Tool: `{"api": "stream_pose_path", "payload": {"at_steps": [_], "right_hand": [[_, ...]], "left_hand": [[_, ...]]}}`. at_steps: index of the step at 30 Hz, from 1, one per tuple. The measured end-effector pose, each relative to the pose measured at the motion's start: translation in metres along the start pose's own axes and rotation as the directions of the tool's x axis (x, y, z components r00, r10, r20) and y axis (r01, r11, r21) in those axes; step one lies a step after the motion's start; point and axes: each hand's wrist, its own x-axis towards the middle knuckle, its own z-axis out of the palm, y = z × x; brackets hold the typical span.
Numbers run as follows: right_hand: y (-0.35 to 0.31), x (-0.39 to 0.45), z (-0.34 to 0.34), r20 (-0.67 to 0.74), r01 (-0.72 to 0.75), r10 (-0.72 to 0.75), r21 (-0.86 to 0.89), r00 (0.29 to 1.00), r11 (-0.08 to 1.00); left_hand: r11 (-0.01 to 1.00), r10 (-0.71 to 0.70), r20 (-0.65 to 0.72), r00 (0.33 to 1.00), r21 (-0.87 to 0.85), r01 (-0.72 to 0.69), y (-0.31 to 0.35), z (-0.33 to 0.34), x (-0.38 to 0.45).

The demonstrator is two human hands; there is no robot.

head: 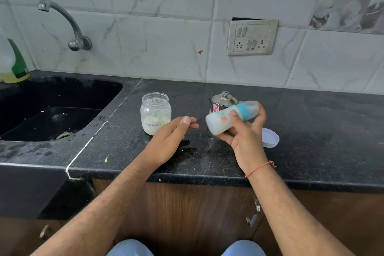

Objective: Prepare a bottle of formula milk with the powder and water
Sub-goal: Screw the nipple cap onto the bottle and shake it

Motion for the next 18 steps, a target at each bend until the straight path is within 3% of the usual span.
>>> {"api": "stream_pose_path", "payload": {"at_steps": [1, 4, 7, 8, 11, 15, 18], "right_hand": [[-0.0005, 0.0008, 0.0000, -0.004, -0.017, 0.017, 0.013, 1.000, 1.000], [0.0016, -0.0024, 0.0018, 0.133, -0.054, 0.078, -0.174, 0.988, 0.983], [0.0006, 0.0031, -0.0020, -0.020, -0.011, 0.011, -0.015, 1.000, 1.000], [-0.0006, 0.0045, -0.0029, -0.033, -0.023, 0.023, 0.010, 0.999, 1.000], [-0.0005, 0.0009, -0.0008, 0.083, -0.058, 0.070, -0.135, 0.994, 0.989], [-0.0039, 0.0047, -0.0050, -0.076, -0.009, 0.013, 0.059, 0.997, 0.998], [-0.0024, -0.0009, -0.0023, 0.100, -0.061, 0.074, -0.126, 0.992, 0.990]], "left_hand": [[1.000, 0.002, -0.003, 1.000, -0.003, -0.002, -0.0003, -0.0001, 0.0000], [1.000, 0.001, -0.008, 1.000, -0.013, -0.001, -0.0012, -0.0002, 0.0000], [1.000, -0.001, -0.008, 1.000, -0.018, 0.001, -0.0002, 0.0001, 0.0000], [1.000, -0.001, -0.011, 1.000, -0.022, 0.001, 0.0001, 0.0002, -0.0003], [1.000, 0.003, -0.012, 1.000, -0.027, -0.003, -0.0001, 0.0001, -0.0003], [1.000, 0.010, -0.012, 1.000, -0.021, -0.010, -0.0018, 0.0001, 0.0006], [0.999, 0.006, -0.013, 1.000, -0.033, -0.007, -0.0016, -0.0003, 0.0010]]}}
